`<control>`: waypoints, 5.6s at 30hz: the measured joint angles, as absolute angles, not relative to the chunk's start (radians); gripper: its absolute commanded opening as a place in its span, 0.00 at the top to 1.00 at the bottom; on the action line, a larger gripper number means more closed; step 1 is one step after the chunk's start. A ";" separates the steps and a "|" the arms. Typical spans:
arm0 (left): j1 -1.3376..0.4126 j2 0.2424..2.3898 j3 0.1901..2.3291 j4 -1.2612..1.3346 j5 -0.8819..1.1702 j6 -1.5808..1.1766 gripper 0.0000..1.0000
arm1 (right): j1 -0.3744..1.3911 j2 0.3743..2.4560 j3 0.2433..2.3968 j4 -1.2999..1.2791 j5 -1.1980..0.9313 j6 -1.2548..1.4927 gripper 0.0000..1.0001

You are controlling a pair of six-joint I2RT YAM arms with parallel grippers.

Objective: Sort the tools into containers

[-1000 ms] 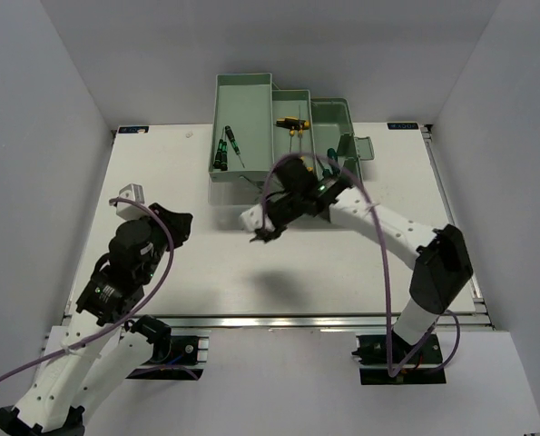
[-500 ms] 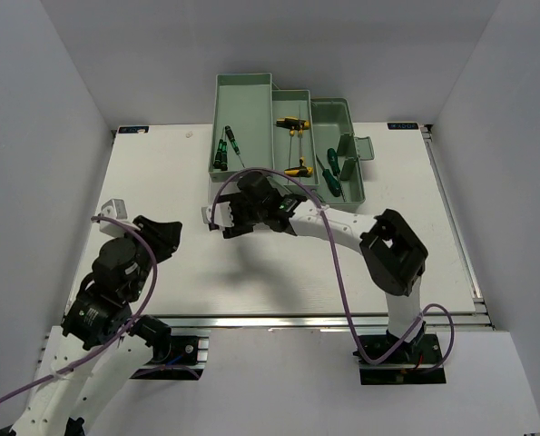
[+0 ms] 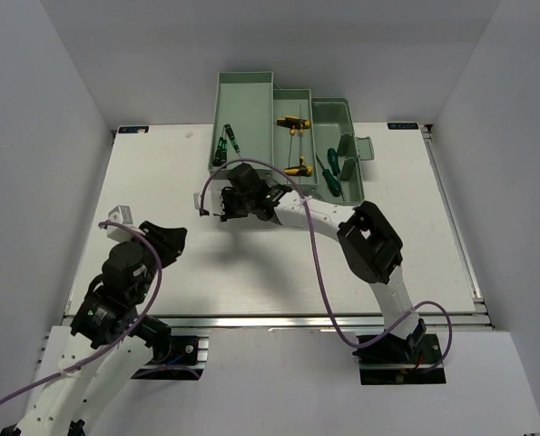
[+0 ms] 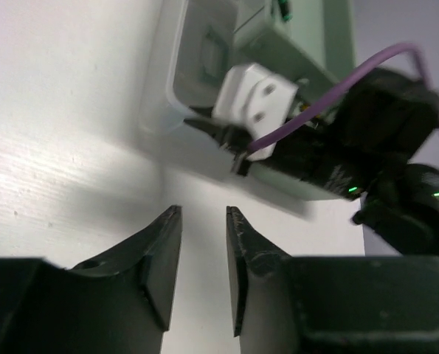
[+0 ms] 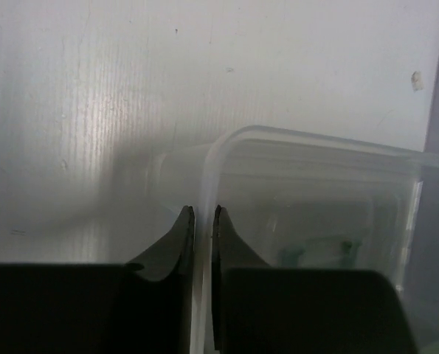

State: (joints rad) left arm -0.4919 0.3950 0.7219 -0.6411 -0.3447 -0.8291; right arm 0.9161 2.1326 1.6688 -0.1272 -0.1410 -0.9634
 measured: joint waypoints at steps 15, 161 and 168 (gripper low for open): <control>-0.478 0.691 0.434 -0.375 -0.181 -1.023 0.65 | 0.836 1.877 1.565 -0.203 -0.292 -0.652 1.00; -0.336 2.156 1.808 -0.151 0.635 -0.778 0.50 | -0.077 2.095 1.536 -0.057 -0.742 -0.035 0.88; -0.333 2.156 1.817 -0.158 0.630 -0.778 0.50 | 0.002 2.088 1.565 -0.174 -0.524 -0.170 0.90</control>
